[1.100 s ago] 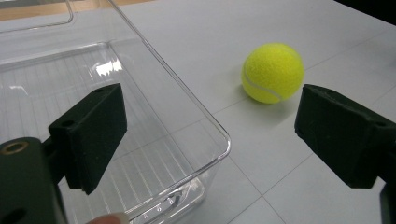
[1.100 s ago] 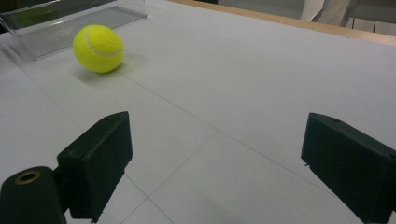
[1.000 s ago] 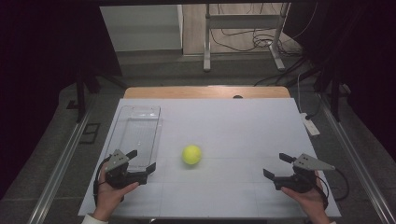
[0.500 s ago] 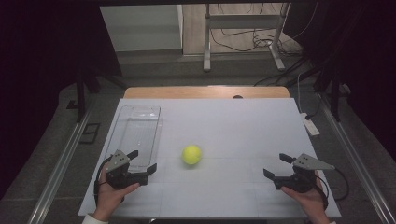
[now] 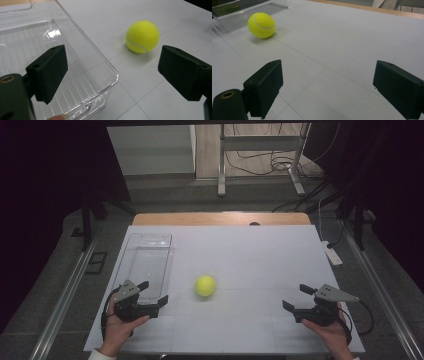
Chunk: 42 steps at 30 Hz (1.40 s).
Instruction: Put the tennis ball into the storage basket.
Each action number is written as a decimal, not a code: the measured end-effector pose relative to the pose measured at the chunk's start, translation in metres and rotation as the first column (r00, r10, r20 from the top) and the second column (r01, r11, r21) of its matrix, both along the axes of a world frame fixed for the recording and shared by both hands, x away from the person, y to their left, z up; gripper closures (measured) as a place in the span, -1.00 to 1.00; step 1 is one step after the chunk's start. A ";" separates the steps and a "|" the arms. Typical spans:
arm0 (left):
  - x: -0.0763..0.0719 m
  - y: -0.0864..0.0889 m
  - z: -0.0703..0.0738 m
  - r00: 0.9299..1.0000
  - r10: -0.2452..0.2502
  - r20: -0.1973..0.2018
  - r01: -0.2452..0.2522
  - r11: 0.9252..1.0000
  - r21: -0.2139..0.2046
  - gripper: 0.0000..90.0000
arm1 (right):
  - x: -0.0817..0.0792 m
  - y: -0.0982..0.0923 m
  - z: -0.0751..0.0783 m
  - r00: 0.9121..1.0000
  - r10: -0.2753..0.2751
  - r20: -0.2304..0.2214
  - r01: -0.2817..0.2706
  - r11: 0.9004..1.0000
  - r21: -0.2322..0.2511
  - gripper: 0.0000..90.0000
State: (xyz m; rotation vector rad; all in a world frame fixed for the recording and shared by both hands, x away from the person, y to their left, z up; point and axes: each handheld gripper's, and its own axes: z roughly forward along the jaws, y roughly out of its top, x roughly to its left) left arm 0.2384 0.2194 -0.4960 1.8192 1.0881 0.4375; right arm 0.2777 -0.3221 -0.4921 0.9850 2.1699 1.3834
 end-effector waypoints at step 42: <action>0.020 -0.028 0.027 0.993 -0.119 -0.010 0.120 0.993 0.022 -0.78 | -0.001 0.000 -0.001 1.000 -0.001 0.003 0.001 1.000 -0.010 -0.79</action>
